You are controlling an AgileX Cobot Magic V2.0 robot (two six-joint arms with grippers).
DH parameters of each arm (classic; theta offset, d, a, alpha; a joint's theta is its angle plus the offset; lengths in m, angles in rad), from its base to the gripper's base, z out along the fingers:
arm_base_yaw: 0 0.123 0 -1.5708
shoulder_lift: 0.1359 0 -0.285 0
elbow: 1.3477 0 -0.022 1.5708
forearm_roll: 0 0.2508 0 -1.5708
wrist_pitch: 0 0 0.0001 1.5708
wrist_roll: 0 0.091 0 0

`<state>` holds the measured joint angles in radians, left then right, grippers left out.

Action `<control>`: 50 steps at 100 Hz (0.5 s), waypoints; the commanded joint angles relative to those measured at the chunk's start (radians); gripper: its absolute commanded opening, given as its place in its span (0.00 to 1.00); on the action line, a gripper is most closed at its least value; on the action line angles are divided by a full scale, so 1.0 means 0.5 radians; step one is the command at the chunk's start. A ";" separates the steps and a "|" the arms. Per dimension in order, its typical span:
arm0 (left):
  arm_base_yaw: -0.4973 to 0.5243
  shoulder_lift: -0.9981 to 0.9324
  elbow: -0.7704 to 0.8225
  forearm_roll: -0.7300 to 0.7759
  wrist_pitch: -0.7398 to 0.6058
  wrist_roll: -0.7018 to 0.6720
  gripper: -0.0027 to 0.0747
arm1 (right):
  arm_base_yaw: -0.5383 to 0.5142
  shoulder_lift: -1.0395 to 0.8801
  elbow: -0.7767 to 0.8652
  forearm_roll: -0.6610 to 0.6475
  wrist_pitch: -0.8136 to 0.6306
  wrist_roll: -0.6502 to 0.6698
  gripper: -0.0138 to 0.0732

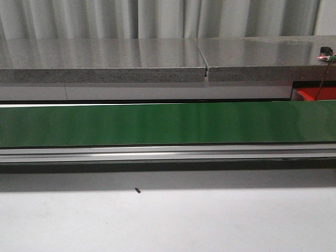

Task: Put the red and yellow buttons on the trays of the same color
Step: 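Lower the left gripper onto a yellow button on the table and grasp it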

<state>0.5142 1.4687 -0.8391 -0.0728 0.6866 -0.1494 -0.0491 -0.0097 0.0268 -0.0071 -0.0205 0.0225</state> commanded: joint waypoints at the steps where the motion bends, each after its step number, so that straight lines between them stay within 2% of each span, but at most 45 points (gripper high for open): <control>1: 0.006 0.005 -0.061 -0.029 -0.138 -0.016 0.83 | 0.005 -0.039 -0.031 -0.005 -0.154 -0.006 0.09; 16: 0.006 0.044 -0.061 -0.032 -0.249 -0.016 0.81 | 0.005 -0.039 -0.031 -0.005 -0.154 -0.006 0.09; 21: 0.006 0.059 -0.061 -0.032 -0.257 -0.016 0.74 | 0.005 -0.039 -0.031 -0.005 -0.154 -0.006 0.09; 31: 0.006 0.100 -0.061 -0.041 -0.281 -0.016 0.53 | 0.005 -0.039 -0.031 -0.005 -0.154 -0.006 0.09; 38: 0.006 0.125 -0.061 -0.057 -0.297 -0.016 0.42 | 0.005 -0.039 -0.031 -0.005 -0.154 -0.006 0.09; 50: 0.006 0.134 -0.061 -0.062 -0.322 -0.016 0.33 | 0.005 -0.039 -0.031 -0.005 -0.154 -0.006 0.09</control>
<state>0.5142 1.5633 -0.8404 -0.0897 0.5690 -0.1494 -0.0491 -0.0097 0.0268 -0.0071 -0.0205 0.0225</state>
